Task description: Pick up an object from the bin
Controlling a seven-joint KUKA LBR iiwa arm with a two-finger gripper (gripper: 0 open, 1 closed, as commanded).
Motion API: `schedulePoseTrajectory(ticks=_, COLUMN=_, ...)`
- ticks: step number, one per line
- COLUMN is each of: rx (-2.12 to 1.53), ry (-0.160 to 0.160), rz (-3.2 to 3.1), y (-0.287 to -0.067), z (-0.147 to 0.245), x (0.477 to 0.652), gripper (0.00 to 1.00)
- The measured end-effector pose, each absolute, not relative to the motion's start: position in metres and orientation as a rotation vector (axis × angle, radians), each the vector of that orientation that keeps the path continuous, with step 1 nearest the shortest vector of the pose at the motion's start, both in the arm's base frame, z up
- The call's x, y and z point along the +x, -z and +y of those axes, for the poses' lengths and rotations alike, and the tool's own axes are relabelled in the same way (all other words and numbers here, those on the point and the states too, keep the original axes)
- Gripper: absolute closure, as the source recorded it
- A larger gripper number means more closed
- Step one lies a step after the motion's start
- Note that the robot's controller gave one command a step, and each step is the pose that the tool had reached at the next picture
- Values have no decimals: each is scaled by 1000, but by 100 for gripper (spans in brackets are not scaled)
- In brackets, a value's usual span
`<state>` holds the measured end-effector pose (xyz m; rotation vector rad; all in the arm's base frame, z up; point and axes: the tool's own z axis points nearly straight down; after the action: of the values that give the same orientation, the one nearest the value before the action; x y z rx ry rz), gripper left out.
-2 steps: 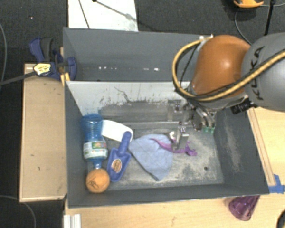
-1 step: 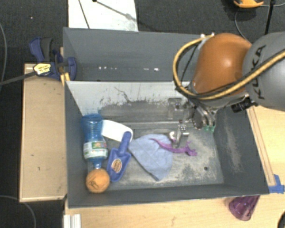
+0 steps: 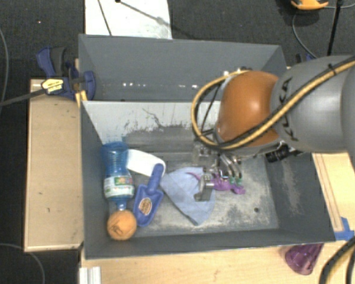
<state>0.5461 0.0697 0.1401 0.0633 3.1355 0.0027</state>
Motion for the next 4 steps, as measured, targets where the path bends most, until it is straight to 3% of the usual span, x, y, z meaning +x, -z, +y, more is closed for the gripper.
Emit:
schedulePoseTrajectory(ticks=1, rx=-18, ry=-2, rz=3138, y=-68, z=100, x=526, gripper=0)
schedulePoseTrajectory(ticks=2, rx=203, ry=-5, rz=3126, y=-70, z=112, x=526, gripper=0)
schedulePoseTrajectory(ticks=3, rx=23, ry=-3, rz=3136, y=-69, z=104, x=526, gripper=0)
schedulePoseTrajectory(ticks=4, rx=204, ry=-6, rz=3125, y=-71, z=112, x=526, gripper=100)
